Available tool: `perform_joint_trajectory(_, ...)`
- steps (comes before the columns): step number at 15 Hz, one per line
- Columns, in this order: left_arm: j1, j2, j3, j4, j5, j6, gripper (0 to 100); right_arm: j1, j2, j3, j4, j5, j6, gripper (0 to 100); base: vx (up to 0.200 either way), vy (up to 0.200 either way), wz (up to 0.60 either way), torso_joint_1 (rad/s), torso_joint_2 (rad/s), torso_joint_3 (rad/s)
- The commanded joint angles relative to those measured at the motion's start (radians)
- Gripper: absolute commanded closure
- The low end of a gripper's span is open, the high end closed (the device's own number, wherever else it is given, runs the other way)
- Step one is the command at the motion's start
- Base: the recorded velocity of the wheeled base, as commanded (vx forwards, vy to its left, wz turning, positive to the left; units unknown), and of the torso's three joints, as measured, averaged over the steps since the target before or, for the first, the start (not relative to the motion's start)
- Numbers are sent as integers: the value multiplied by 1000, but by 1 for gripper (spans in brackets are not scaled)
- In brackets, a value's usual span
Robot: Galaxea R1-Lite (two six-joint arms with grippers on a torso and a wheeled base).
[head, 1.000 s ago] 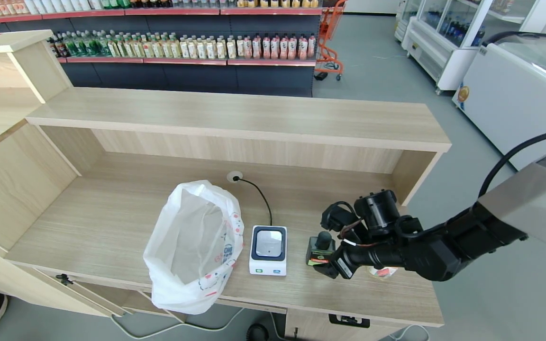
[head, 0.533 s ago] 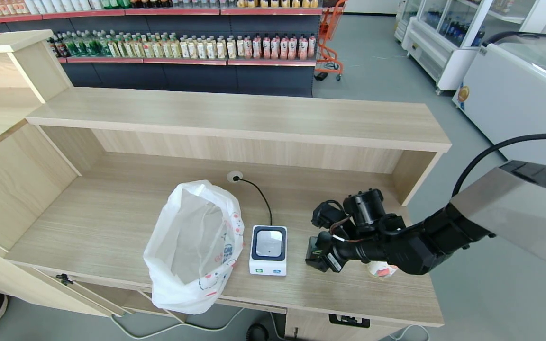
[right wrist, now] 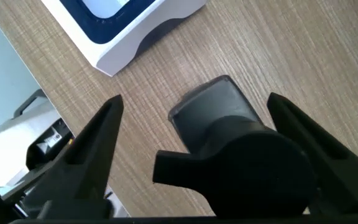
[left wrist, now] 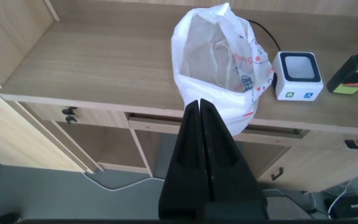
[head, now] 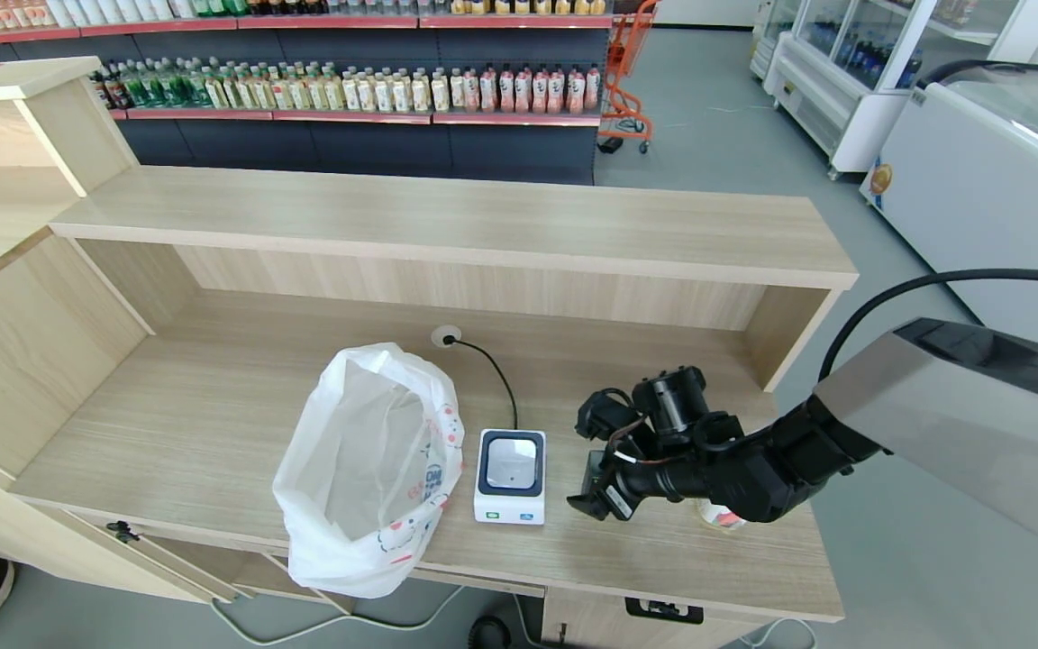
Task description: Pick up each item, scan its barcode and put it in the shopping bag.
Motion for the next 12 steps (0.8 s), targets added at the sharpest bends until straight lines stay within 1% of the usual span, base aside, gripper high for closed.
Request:
perform_joint_trajectory(1, 0, 0, 0, 0, 0, 0, 100, 4, 10, -4, 0, 0, -12, 100, 0, 0, 0, 0, 0, 0)
perform_joint_trajectory(5, 0, 1, 0, 0, 0, 0, 100, 4, 15, -1, -2, -1, -21, 100, 0, 0, 0, 0, 0, 0)
perform_joint_trajectory(10, 0, 1, -1, 0, 0, 0, 100, -3, -50, 61, -23, -34, -18, 100, 0, 0, 0, 0, 0, 0)
perform_joint_trajectory(11, 0, 1, 0, 0, 0, 0, 100, -17, -97, 78, -20, -34, -9, 100, 0, 0, 0, 0, 0, 0)
perform_joint_trajectory(12, 0, 1, 0, 0, 0, 0, 100, -42, -186, 102, 8, -32, 66, 100, 0, 0, 0, 0, 0, 0)
